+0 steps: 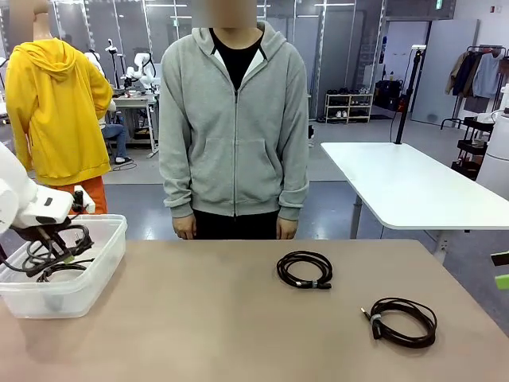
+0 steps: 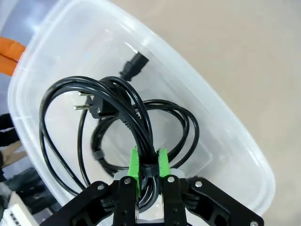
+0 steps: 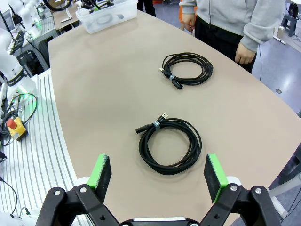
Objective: Organize and store the cables.
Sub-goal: Place the Power Cable into the Organizing box.
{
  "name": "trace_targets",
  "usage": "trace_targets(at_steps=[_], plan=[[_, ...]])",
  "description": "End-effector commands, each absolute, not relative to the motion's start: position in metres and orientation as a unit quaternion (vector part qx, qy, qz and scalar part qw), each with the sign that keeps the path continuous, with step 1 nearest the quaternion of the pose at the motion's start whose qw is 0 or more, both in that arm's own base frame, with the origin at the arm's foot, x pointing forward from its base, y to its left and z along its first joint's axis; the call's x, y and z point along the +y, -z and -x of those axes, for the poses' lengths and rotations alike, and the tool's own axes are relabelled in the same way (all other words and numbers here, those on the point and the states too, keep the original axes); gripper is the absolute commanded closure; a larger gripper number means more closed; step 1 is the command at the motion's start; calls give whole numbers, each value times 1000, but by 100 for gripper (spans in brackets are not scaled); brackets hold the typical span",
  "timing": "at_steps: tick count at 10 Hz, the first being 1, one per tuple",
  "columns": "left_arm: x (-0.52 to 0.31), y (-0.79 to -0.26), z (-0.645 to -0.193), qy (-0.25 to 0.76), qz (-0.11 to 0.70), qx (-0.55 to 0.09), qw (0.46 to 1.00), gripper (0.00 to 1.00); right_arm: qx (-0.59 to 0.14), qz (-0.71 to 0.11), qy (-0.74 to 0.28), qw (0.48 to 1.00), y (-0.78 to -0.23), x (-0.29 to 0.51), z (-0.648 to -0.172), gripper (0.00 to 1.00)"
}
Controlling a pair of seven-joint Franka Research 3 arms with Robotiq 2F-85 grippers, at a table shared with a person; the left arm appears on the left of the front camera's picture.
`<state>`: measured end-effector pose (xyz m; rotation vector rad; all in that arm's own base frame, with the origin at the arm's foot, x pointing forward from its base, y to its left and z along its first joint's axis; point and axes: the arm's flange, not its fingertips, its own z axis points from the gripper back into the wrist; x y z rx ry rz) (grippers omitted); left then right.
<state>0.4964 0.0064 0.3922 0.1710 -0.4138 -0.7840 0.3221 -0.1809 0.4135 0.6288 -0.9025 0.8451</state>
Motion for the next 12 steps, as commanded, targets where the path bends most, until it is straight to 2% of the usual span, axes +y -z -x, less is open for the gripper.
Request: trace_targets(at_steps=[1, 2, 3, 4, 5, 6, 7, 8, 10, 12], plan=[[12, -389, -507, 377, -58, -203, 902, 77, -425, -288, -396, 762, -413, -183, -323, 0], [13, -386, -508, 378, -57, -202, 902, 65, -425, -288, -396, 762, -413, -183, -323, 0], [14, -387, -506, 375, -55, -200, 903, 60, -425, -288, -396, 762, -413, -183, -323, 0], [15, -389, -505, 374, -56, -199, 904, 47, -425, -288, -396, 762, -413, -183, -323, 0], [15, -391, -504, 372, -58, -200, 905, 43, -425, -288, -396, 762, -413, -183, -323, 0], [17, -394, -506, 365, -61, -204, 906, 30, -425, -288, -396, 762, -413, -183, -323, 0], [19, -397, -504, 360, -62, -203, 909, 26, -425, -288, -396, 762, -413, -183, -323, 0], [22, -403, -504, 351, -55, -210, 911, 13, -425, -288, -396, 762, -413, -183, -323, 0], [35, -409, -506, 311, -62, -211, 925, 0, -425, -288, -396, 762, -413, -183, -323, 0], [23, -399, -505, 347, -68, -214, 911, 0, -425, -288, -396, 762, -413, -183, -323, 0]])
